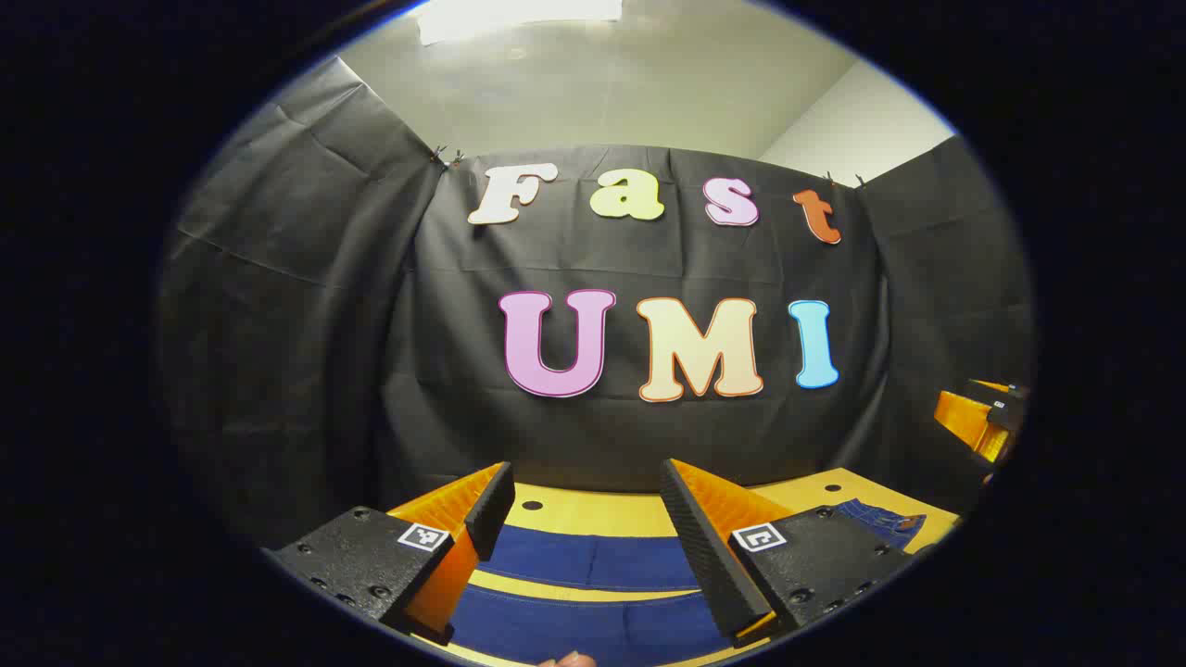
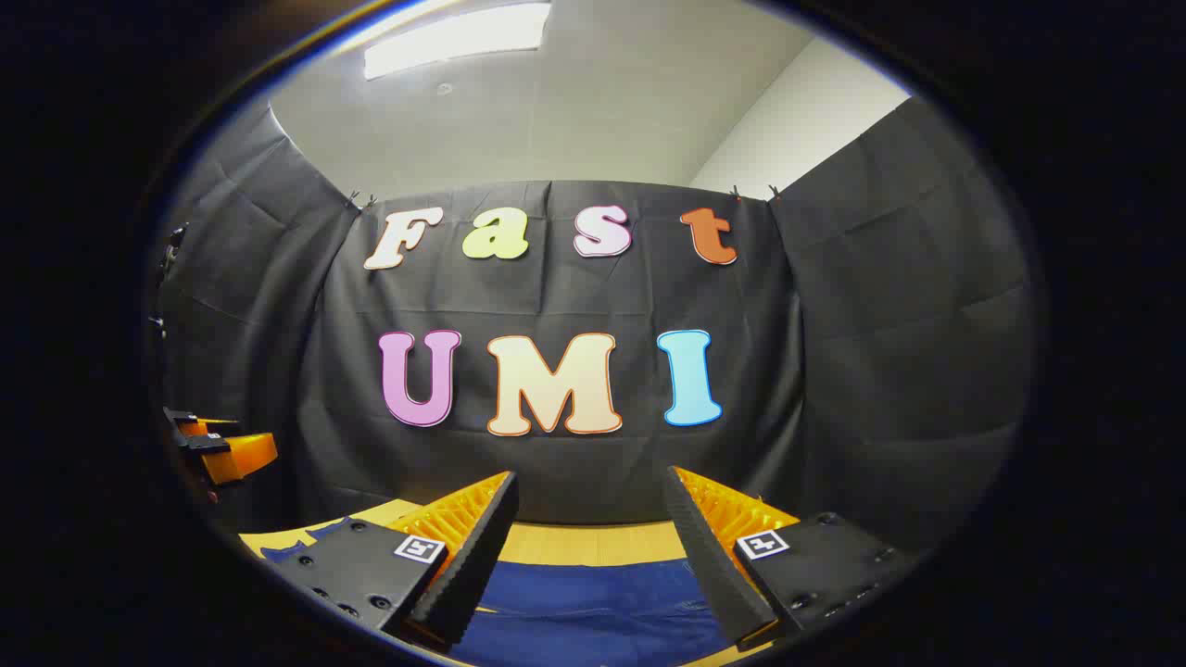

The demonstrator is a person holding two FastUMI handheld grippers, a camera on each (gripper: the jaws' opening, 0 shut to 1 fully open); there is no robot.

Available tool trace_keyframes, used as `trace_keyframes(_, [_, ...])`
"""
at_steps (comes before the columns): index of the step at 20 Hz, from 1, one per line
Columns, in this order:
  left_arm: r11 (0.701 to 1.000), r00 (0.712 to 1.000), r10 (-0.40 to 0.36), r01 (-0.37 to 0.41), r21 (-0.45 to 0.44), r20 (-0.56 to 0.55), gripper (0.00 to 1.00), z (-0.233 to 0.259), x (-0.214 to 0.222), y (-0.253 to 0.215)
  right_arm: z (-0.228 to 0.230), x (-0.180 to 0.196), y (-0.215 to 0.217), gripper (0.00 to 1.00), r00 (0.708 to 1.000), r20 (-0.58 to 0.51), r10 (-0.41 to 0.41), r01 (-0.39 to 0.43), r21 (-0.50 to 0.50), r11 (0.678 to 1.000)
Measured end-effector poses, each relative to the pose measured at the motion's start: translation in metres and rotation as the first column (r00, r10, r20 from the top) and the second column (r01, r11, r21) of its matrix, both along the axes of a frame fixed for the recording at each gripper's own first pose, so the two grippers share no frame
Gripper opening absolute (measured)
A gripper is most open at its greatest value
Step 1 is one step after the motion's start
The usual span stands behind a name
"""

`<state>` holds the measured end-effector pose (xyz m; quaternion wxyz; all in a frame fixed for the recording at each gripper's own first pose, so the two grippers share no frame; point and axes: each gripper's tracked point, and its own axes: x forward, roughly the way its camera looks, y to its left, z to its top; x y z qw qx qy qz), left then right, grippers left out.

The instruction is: Grasp the waist and the cuffs of the jeans and fold them to make the two legs overlap; first hold the waist and fold one-third of the jeans toward the cuffs, then hold the cuffs and fold the remaining one-third in the same direction to finish folding.

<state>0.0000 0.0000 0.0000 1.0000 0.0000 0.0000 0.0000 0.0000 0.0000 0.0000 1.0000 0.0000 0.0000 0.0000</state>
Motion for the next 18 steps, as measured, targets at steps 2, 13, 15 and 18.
trace_keyframes(2, [1.000,1.000,0.002,-0.002,0.003,0.002,0.93,0.001,-0.002,-0.003,0.001,0.000,-0.004,0.99,1.000,0.002,0.001,-0.001,0.002,1.000])
trace_keyframes(13, [0.999,0.999,0.029,-0.028,0.022,-0.023,0.93,-0.009,-0.005,-0.004,0.001,0.008,-0.014,0.99,1.000,0.008,0.014,-0.014,-0.013,1.000])
trace_keyframes(15, [0.999,0.999,0.029,-0.028,0.025,-0.030,0.93,-0.012,-0.003,-0.004,-0.001,0.011,-0.014,0.98,1.000,0.006,0.017,-0.016,-0.010,1.000])
trace_keyframes(18, [0.998,0.999,0.007,-0.004,0.062,-0.043,0.93,-0.022,-0.003,-0.001,-0.004,0.013,-0.013,0.99,1.000,-0.001,0.019,-0.019,-0.008,1.000])
